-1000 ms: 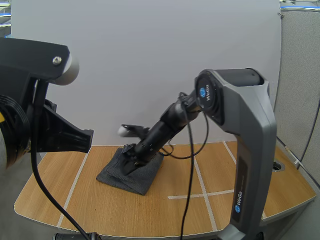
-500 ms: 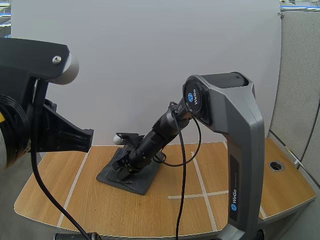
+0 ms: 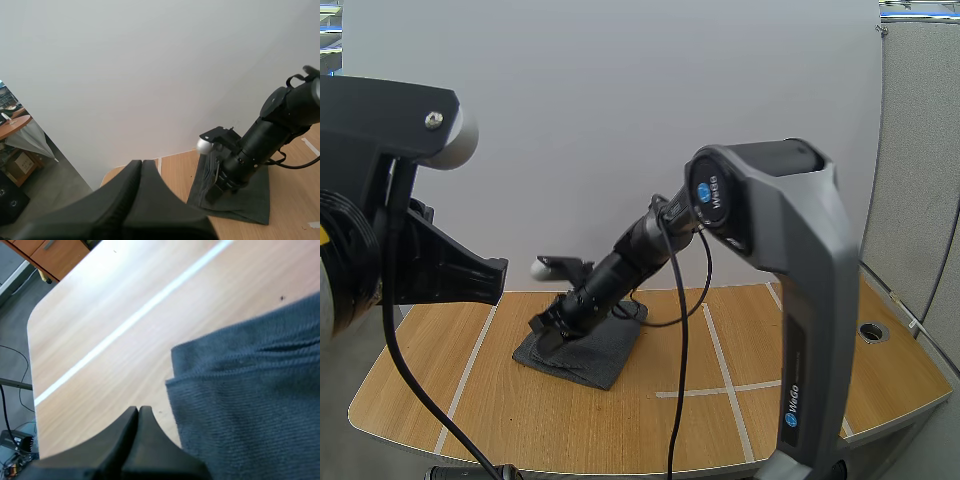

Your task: Fold the towel

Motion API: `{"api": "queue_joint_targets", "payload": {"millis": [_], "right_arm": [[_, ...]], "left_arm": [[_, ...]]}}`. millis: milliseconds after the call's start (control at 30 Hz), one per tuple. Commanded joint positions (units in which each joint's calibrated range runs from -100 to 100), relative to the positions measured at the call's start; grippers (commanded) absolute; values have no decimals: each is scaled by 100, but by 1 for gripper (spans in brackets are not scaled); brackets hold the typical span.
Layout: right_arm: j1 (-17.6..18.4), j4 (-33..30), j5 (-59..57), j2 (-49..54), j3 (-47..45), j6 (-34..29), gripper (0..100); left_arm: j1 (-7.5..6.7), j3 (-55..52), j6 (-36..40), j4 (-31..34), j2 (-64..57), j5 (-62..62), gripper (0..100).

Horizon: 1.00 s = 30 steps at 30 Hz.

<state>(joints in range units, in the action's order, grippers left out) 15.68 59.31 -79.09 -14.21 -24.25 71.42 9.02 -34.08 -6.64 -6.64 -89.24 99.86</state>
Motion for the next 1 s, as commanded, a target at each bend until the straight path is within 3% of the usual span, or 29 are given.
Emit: {"api": "queue_joint_targets", "payload": {"millis": [0, 167, 400, 767, 967], "right_arm": [[-91, -482, -233, 762, -11, -146, 0], [-404, -858, -88, 819, -11, -217, 0], [-674, -918, 835, 756, -244, -197, 0], [-481, -716, 2553, -187, -244, -40, 0], [-479, -943, 2629, -488, -244, 43, 0]], "left_arm": [[11, 34, 54, -39, -35, 14, 0], [11, 34, -22, -39, -35, 14, 0], [11, 34, -96, 80, -22, 14, 0], [11, 34, -96, 51, -22, 14, 0], [11, 34, -96, 53, -22, 14, 0]]}}
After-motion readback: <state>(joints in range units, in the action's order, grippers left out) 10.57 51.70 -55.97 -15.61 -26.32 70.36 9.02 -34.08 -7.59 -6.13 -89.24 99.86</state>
